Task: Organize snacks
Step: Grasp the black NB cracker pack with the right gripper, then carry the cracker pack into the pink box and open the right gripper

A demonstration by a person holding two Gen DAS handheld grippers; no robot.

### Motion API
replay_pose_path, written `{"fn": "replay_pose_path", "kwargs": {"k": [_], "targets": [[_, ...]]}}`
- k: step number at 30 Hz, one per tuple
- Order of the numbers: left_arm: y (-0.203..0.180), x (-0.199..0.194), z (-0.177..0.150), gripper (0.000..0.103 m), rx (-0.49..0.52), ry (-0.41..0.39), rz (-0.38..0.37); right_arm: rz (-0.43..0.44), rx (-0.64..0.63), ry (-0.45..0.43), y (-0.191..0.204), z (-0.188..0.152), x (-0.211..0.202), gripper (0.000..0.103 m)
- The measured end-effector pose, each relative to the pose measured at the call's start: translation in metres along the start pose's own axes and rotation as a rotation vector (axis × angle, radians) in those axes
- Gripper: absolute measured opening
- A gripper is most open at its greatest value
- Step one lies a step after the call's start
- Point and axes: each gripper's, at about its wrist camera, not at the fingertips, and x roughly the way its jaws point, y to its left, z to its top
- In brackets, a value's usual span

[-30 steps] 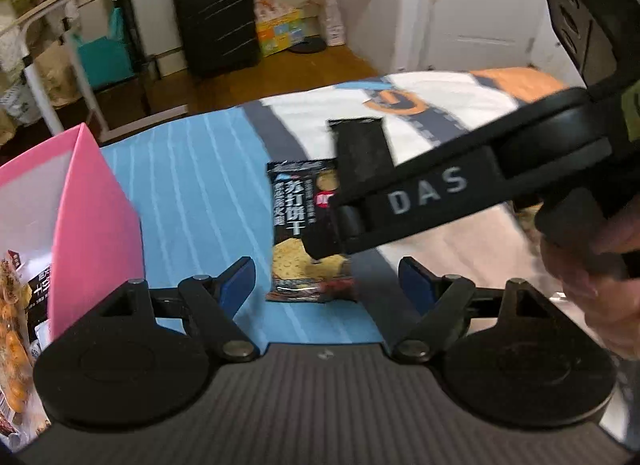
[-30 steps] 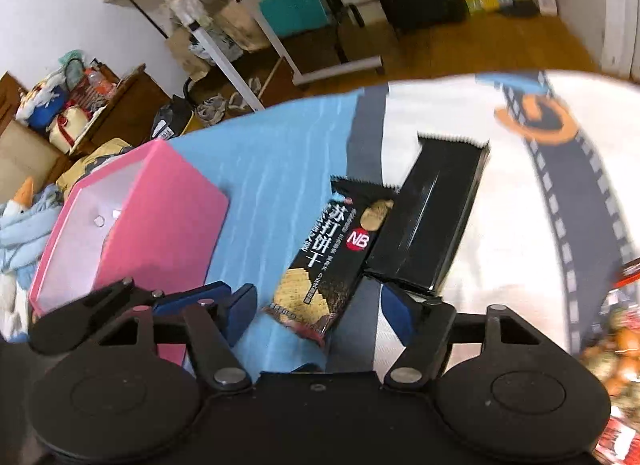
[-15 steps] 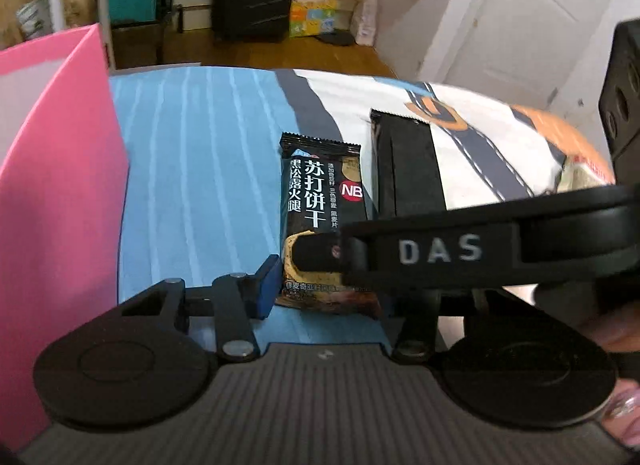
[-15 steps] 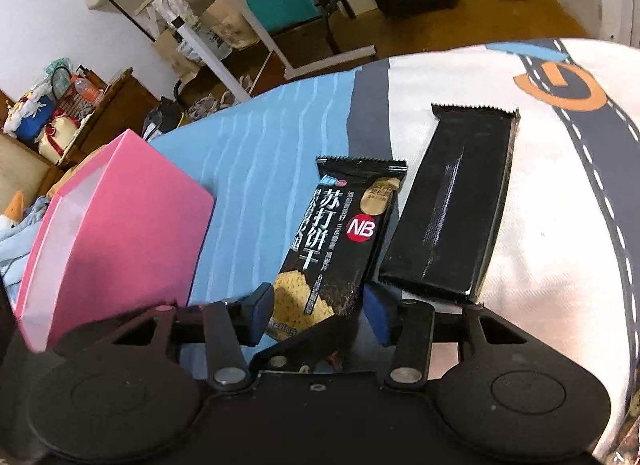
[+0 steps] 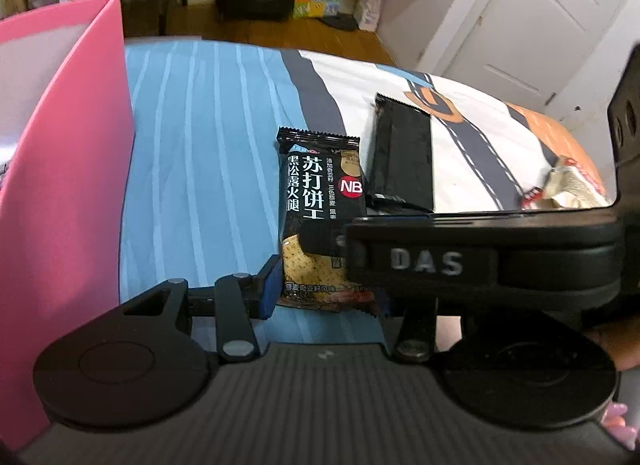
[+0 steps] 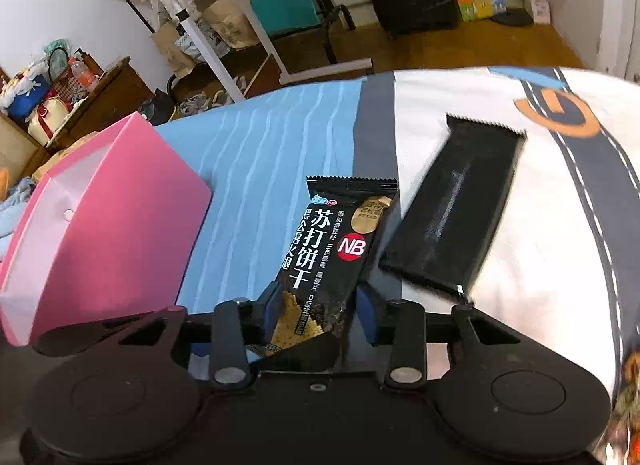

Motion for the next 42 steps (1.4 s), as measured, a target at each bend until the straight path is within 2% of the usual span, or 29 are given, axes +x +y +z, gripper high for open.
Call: {"fn": "replay_pose_path", "kwargs": {"k": [13,16,19,24,32,36,42], "targets": [[-0.022,-0.055,-0.017,0.045,0.061,0.092,-0.015,0.051,0.029,0.029,0.017,-0.036,-0.052,0.043],[-0.033,-0.075,-0.019,0.045,0.106,0.105,-0.009,0.057,0.03,0.02,0.026,-0.042,-0.071,0.043],[-0.043,-0.096,-0.022,0.045,0.149,0.086,-0.005,0.053,0.015,-0.018,0.036,-0.05,-0.091,0.043],[-0.057,-0.122,-0.026,0.045,0.185,0.078,0.001,0.055,0.002,-0.031,0.049,-0.055,-0.115,0.042],[-0.061,-0.171,-0.034,0.045,0.228,0.036,0.044,0.091,-0.039,-0.067,0.084,-0.063,-0.142,0.043],[-0.049,-0.198,-0.033,0.045,0.24,-0.002,0.057,0.107,-0.087,-0.08,0.109,-0.058,-0.148,0.043],[-0.01,-0.23,-0.02,0.045,0.199,-0.101,0.075,0.154,-0.181,-0.11,0.154,-0.032,-0.141,0.043]]}}
